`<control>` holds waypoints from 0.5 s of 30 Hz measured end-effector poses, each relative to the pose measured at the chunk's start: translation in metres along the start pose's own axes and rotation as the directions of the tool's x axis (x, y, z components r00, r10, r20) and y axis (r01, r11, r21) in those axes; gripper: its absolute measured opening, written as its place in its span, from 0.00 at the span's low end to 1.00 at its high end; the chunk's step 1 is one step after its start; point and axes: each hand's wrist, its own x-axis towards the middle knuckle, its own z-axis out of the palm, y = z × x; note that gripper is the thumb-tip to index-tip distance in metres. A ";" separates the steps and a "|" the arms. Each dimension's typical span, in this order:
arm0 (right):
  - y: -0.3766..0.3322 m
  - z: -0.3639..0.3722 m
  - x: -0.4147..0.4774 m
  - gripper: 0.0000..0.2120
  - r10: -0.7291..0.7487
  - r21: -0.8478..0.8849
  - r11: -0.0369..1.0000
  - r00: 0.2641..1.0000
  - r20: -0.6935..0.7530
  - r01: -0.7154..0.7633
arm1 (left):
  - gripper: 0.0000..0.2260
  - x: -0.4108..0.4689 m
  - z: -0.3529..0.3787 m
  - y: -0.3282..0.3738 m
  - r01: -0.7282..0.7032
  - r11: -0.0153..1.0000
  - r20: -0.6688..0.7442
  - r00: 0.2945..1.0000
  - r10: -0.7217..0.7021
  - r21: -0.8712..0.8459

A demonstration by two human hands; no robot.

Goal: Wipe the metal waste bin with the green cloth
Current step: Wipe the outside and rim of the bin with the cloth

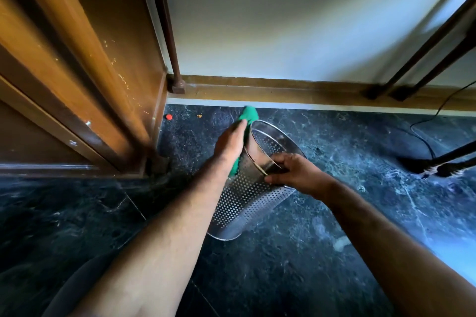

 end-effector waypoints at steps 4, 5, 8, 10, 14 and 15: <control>0.000 -0.008 0.001 0.17 0.009 -0.052 0.999 1.000 -0.011 -0.009 | 0.19 -0.041 0.010 0.000 -0.418 0.896 -0.061 0.901 0.430 0.151; -0.001 -0.007 0.002 0.16 0.010 -0.030 0.999 0.999 -0.034 -0.011 | 0.18 -0.043 0.012 -0.016 -0.445 0.873 -0.080 0.881 0.467 0.198; 0.000 -0.004 0.003 0.14 0.026 0.051 0.998 0.993 -0.117 -0.020 | 0.19 -0.036 0.004 -0.069 -0.326 0.905 -0.132 0.919 0.371 0.273; 0.003 -0.006 0.001 0.13 0.016 0.043 0.999 0.991 -0.136 -0.010 | 0.22 -0.026 -0.011 -0.092 -0.144 0.952 -0.124 0.975 0.183 0.269; 0.000 -0.002 0.002 0.13 -0.026 -0.152 0.988 1.000 -0.005 0.025 | 0.26 0.014 -0.036 -0.110 0.196 0.969 0.093 0.973 -0.211 0.147; -0.004 0.001 0.002 0.14 -0.033 -0.236 0.971 0.999 0.042 0.042 | 0.25 0.012 -0.035 -0.099 0.264 0.964 0.157 0.952 -0.263 0.017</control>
